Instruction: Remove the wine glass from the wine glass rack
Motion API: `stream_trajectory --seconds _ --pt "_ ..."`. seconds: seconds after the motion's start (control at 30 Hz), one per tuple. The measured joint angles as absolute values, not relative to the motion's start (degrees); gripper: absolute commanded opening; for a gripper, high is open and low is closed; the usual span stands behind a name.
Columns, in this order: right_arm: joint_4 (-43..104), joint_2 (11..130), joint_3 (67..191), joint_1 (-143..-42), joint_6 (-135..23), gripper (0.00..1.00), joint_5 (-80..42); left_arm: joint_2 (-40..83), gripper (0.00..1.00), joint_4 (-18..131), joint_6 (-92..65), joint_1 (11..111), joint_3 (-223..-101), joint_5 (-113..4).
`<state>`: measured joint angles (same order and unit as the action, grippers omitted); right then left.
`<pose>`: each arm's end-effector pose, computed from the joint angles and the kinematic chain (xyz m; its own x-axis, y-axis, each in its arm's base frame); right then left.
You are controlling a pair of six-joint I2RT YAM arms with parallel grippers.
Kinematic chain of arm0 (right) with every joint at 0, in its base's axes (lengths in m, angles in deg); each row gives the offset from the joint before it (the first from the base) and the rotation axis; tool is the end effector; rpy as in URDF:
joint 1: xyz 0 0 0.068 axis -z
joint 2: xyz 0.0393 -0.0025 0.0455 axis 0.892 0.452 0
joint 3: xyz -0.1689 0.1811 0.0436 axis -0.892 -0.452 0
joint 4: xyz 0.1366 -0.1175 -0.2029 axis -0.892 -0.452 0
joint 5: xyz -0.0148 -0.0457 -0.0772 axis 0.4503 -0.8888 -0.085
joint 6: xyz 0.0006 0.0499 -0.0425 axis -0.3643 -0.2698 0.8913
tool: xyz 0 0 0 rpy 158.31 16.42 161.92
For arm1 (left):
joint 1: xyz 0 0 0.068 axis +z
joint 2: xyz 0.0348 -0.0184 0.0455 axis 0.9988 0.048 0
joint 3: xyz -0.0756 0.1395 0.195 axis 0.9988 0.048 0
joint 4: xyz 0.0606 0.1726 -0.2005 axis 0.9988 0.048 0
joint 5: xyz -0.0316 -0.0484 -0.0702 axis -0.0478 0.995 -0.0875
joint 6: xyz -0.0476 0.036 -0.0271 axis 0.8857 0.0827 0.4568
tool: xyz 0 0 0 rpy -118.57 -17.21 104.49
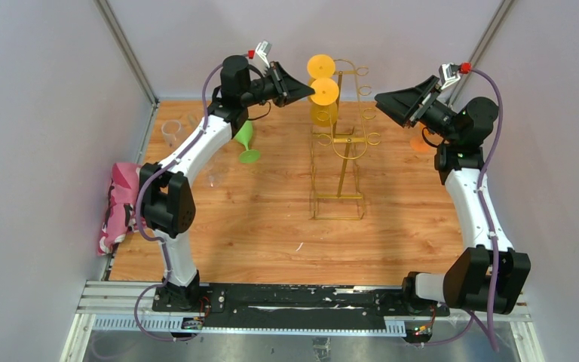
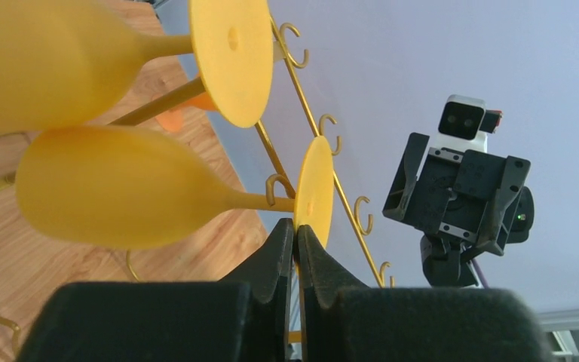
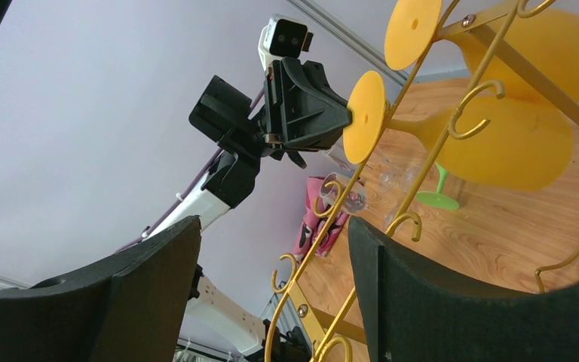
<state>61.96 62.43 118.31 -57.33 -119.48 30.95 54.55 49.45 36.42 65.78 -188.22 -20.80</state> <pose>0.3064 0.0126 0.4083 -0.5433 0.5631 -0.6226 -0.6094 0.2455 0.7539 0.4252 -0.2042 0.3575 -0.7914 -0.3916 -0.4695 0.4158 0.2182 -0.8829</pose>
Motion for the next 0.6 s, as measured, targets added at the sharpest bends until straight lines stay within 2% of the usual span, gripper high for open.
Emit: stream_trajectory --seconds 0.1,0.6 --pt "62.57 62.43 118.05 -57.33 -119.96 0.76 30.95 54.55 0.01 49.1 36.77 65.78 -188.24 -20.69" --pt "65.02 63.0 117.52 -57.33 -122.49 0.76 30.99 54.55 0.0 48.84 40.6 65.78 -188.2 -19.38"
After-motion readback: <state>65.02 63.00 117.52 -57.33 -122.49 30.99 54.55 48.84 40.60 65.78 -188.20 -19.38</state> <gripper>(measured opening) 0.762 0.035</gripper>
